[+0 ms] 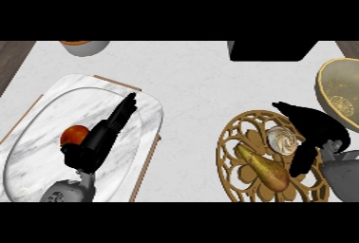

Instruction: Pick the cupcake from the placemat and place it in the bowl

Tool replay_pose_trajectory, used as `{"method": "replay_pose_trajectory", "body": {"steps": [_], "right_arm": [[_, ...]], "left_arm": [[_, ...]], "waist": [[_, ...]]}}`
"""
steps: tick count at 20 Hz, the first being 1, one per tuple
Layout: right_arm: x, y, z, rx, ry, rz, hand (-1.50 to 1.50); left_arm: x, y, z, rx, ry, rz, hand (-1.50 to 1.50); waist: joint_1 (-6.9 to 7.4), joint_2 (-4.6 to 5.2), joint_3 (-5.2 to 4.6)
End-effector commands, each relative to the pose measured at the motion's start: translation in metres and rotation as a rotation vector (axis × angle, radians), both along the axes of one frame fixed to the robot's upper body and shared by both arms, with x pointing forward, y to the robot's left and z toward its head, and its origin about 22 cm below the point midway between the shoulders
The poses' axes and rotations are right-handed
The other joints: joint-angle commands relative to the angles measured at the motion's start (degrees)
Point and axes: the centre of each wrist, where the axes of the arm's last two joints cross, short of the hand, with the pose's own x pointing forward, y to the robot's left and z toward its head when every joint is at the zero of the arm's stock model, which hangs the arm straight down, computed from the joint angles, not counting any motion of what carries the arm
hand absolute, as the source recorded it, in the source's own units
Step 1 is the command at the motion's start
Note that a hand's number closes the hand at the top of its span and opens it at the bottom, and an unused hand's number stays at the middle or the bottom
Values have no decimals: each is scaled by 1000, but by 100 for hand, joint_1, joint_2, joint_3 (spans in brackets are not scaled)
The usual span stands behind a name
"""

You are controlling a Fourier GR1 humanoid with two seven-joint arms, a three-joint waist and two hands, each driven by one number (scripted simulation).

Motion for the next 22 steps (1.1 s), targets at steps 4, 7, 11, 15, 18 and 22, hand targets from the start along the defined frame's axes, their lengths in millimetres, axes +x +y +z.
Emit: {"method": "replay_pose_trajectory", "body": {"steps": [4, 7, 11, 15, 18, 22], "right_arm": [[5, -6, -29, 5, 26, -9, -150], [10, -23, -26, 9, 32, -12, -150], [5, -14, -28, 27, 15, 14, -150], [19, -23, -33, 97, -71, 75, 150], [20, -20, -56, 65, -110, 99, 150], [25, -4, -46, 72, -130, 58, 150]], "left_arm": [[-4, 6, -25, 8, -21, -6, 0], [2, 2, -13, 6, -7, 9, 0], [-16, 9, -8, 12, 3, 13, 0], [-8, 6, -3, -7, -3, 8, 0], [-2, -5, -6, 9, 12, -2, 0], [-2, -1, -2, 0, -4, -8, 0]], "waist": [[1, 3, 0], [-3, 1, 0], [3, -3, 0], [16, 2, 2], [16, 7, 2], [5, -1, 0]]}}
